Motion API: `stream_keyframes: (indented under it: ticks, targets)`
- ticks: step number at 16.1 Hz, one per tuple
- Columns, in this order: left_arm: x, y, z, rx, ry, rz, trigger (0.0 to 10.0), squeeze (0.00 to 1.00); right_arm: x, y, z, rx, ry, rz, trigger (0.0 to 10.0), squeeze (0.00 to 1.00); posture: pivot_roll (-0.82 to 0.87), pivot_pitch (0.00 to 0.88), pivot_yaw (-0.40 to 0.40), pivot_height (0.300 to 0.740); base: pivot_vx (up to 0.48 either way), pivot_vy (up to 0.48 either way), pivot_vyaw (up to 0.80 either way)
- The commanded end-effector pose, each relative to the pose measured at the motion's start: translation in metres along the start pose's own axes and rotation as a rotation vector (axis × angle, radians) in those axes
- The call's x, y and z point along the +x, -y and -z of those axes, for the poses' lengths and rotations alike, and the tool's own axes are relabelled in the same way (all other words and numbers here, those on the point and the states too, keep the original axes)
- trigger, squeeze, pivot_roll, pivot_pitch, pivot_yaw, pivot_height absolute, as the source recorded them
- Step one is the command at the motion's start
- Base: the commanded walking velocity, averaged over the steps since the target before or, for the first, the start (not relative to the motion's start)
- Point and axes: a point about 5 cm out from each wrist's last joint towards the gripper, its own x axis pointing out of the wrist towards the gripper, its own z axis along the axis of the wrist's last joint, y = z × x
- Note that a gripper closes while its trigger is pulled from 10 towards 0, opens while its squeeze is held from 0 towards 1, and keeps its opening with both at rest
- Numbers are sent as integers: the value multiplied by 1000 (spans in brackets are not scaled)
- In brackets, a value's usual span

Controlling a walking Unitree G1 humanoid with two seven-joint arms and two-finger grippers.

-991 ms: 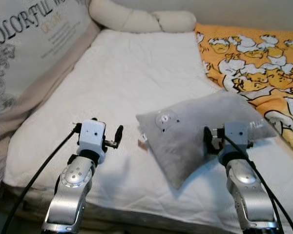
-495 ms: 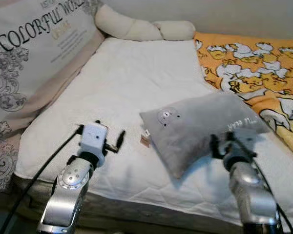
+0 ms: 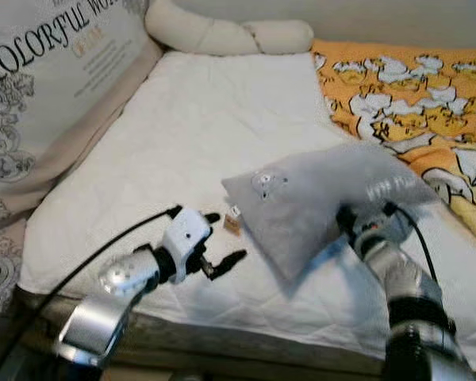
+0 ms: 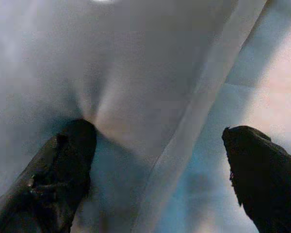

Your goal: Clean up the room

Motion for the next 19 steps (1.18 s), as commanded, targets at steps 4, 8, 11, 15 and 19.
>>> stream_keyframes:
  ticks: [4, 8, 11, 15, 19]
  targets:
    - [0, -3, -3, -2, -5, 42, 10000, 0, 9, -6, -9, 258, 47, -107, 10000, 0, 173, 0, 36, 740, 0, 0, 0]
    - [-4, 2, -1, -23, -5, 35, 10000, 0, 11, -11, -4, 311, 100, -197, 10000, 0, 199, 0, 10, 740, 0, 0, 0]
    - [-8, 4, 1, -31, -5, 31, 10000, 0, 7, -1, 0, 432, 148, -274, 10000, 1000, 196, 0, 11, 740, 0, 0, 0]
    - [-8, 7, 0, -37, 0, 35, 10000, 0, -1, 14, 3, 500, 207, -348, 10000, 1000, 178, 0, 28, 740, 0, 0, 0]
    - [-6, 7, -1, -41, 2, 45, 10000, 0, -3, 17, 0, 523, 225, -389, 10000, 1000, 168, 0, 41, 740, 0, 0, 0]
